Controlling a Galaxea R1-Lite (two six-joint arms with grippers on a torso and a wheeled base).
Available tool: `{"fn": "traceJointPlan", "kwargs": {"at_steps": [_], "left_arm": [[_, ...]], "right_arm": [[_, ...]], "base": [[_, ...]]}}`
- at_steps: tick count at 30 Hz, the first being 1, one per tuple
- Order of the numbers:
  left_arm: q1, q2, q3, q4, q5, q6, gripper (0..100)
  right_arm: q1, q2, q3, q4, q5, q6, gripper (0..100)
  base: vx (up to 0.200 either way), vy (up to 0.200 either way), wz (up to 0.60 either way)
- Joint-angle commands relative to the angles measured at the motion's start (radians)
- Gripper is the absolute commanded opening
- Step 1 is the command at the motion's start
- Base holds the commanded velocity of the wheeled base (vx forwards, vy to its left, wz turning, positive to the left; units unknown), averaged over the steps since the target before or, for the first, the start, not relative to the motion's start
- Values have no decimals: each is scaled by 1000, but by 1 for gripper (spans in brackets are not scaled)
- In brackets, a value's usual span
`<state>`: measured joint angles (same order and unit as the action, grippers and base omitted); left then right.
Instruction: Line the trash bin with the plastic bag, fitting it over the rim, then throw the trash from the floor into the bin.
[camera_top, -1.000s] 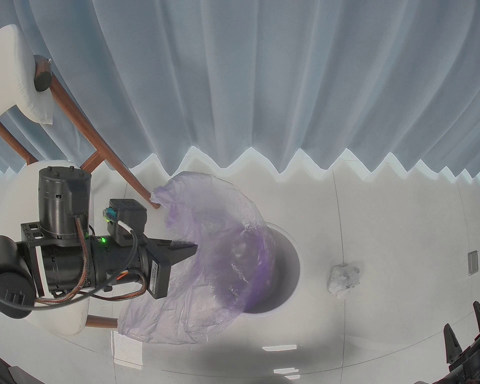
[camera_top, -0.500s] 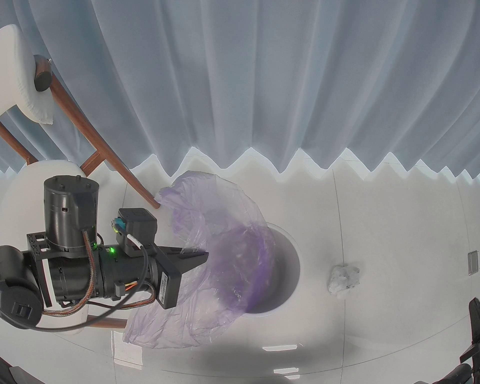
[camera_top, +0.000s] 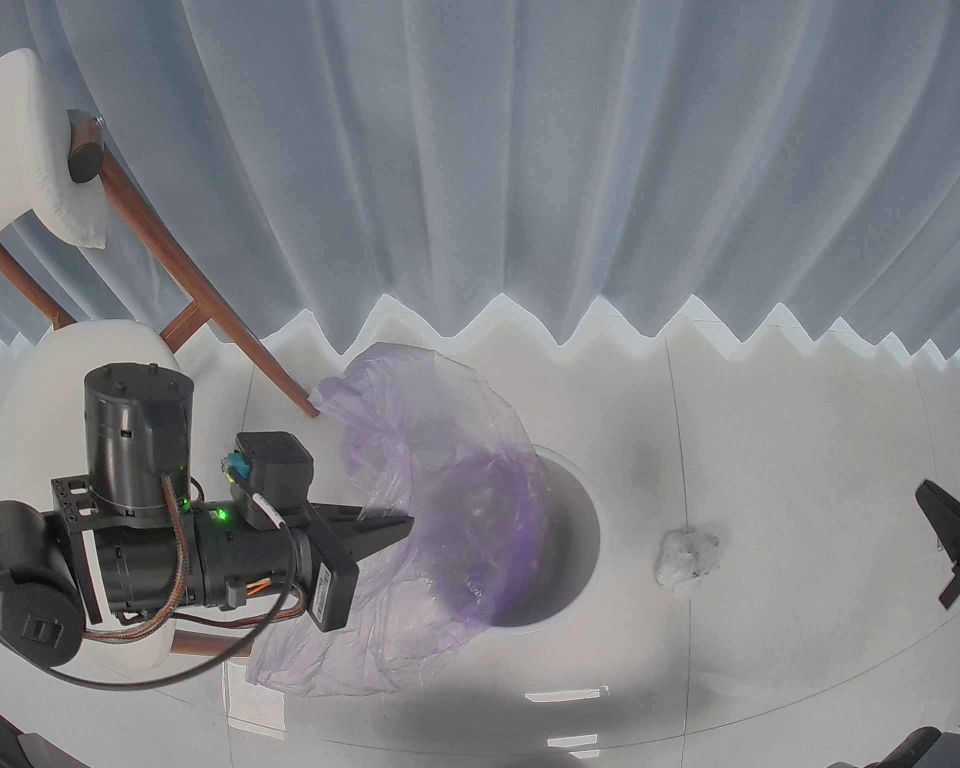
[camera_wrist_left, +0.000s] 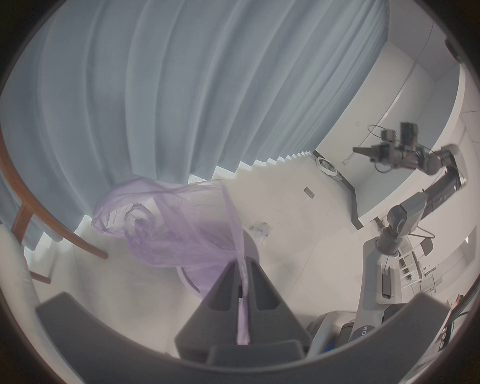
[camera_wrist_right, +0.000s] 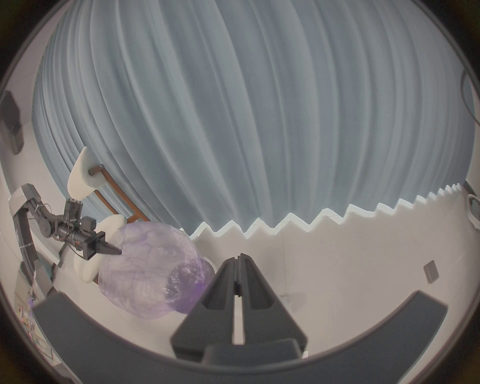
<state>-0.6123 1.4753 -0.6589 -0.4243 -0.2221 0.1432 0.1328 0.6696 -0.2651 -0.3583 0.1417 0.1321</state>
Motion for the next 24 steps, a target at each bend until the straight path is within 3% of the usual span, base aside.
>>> {"fn": "traceJointPlan", "kwargs": {"at_steps": [1,4,10,13,19,24], "left_arm": [[-14,-18,82,-5,-6,82,0],[-14,-20,88,-5,-6,92,0],[-20,-10,81,-5,-6,110,0],[-46,7,74,-5,-6,116,0],[-95,45,32,-7,-6,115,0],[-107,59,16,-7,-5,116,0]], "right_arm": [[212,1076,-348,-561,102,37,0],[257,1214,-404,-666,104,38,0],[318,1335,-494,-668,119,43,0],[343,1412,-580,-654,162,44,0],[363,1545,-753,-587,159,38,0],[360,1647,-1027,-418,139,38,0]], "base": [[0,0,0],[0,0,0],[0,0,0],[0,0,0],[0,0,0],[0,0,0]]}}
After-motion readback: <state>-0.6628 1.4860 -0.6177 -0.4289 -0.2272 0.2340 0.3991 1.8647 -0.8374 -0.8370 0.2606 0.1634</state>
